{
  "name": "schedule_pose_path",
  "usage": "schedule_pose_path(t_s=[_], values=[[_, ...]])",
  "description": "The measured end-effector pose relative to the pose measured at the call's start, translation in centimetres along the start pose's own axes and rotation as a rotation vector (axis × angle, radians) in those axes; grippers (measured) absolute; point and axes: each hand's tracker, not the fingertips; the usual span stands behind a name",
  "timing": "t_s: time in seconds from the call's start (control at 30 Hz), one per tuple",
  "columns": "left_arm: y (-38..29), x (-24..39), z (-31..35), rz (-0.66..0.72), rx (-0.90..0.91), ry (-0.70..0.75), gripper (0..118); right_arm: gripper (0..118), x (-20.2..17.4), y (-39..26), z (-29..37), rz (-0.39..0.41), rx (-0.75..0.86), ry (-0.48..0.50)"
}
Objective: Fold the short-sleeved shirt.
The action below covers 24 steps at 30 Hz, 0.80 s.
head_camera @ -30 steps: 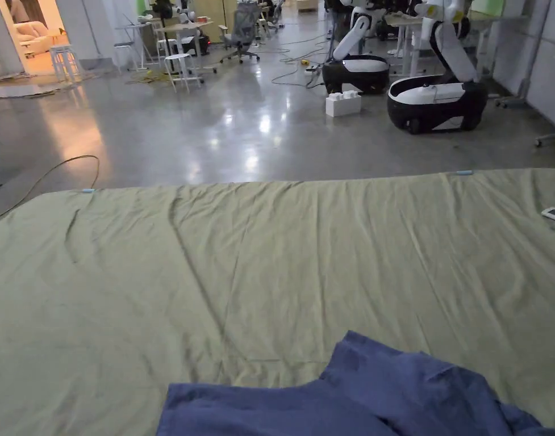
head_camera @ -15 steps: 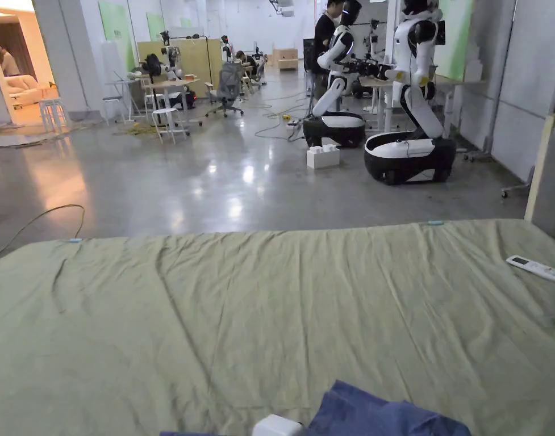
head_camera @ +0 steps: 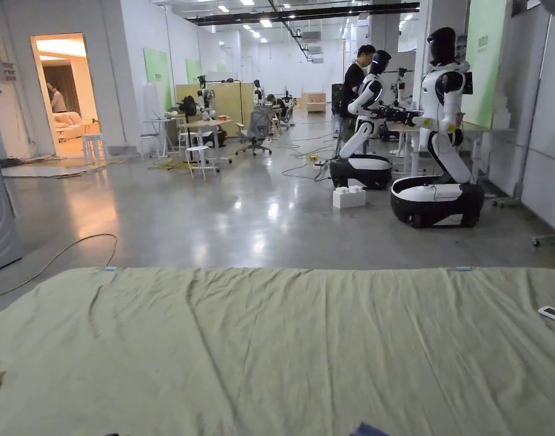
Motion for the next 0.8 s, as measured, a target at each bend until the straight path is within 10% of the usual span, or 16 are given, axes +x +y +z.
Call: schedule_pose_path(t_s=[0.03, 0.13, 0.8], values=[[0.0, -0.1, 0.0, -0.007, 0.006, 0.017, 7, 0, -0.2, 0.2, 0.2, 0.006, 0.003, 0.002], [0.1, -0.3, 0.8, 0.036, -0.037, 0.001, 0, 0, -0.6, 0.5, 0.6, 0.015, 0.020, 0.009], [-0.9, -1.1, -1.5, 0.122, -0.087, -0.013, 0, 0, -0.5, 0.7, 0.5, 0.002, 0.025, 0.005]])
